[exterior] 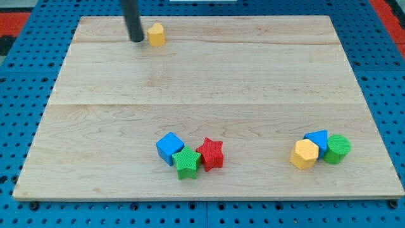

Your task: Slide the triangle into the yellow heart

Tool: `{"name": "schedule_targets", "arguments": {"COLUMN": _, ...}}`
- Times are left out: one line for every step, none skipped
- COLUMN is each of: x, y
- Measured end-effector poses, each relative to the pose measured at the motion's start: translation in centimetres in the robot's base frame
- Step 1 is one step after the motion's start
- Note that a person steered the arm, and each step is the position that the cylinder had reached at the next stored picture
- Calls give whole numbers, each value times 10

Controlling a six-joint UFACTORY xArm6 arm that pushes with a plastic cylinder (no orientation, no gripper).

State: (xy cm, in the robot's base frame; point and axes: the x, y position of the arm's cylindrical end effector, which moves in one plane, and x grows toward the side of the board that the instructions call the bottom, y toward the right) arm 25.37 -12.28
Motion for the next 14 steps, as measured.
{"name": "schedule_targets", "arguments": {"x": 1, "y": 57}}
{"name": "schedule_targets", "arguments": {"x": 49, "y": 77}}
{"name": "schedule_targets", "arguments": {"x": 97, "y": 195}}
{"name": "schedule_targets", "arguments": {"x": 152, "y": 330}}
{"name": "schedule_targets", "arguments": {"x": 226, "y": 412}}
{"name": "schedule_targets", "arguments": {"x": 300, "y": 416}}
{"name": "schedule_targets", "arguments": {"x": 319, "y": 312}}
{"name": "schedule_targets", "arguments": {"x": 291, "y": 267}}
{"name": "schedule_targets", "arguments": {"x": 270, "y": 267}}
{"name": "schedule_targets", "arguments": {"x": 255, "y": 264}}
{"name": "schedule_targets", "arguments": {"x": 238, "y": 269}}
{"name": "schedule_targets", "arguments": {"x": 184, "y": 237}}
{"name": "schedule_targets", "arguments": {"x": 170, "y": 247}}
{"name": "schedule_targets", "arguments": {"x": 209, "y": 254}}
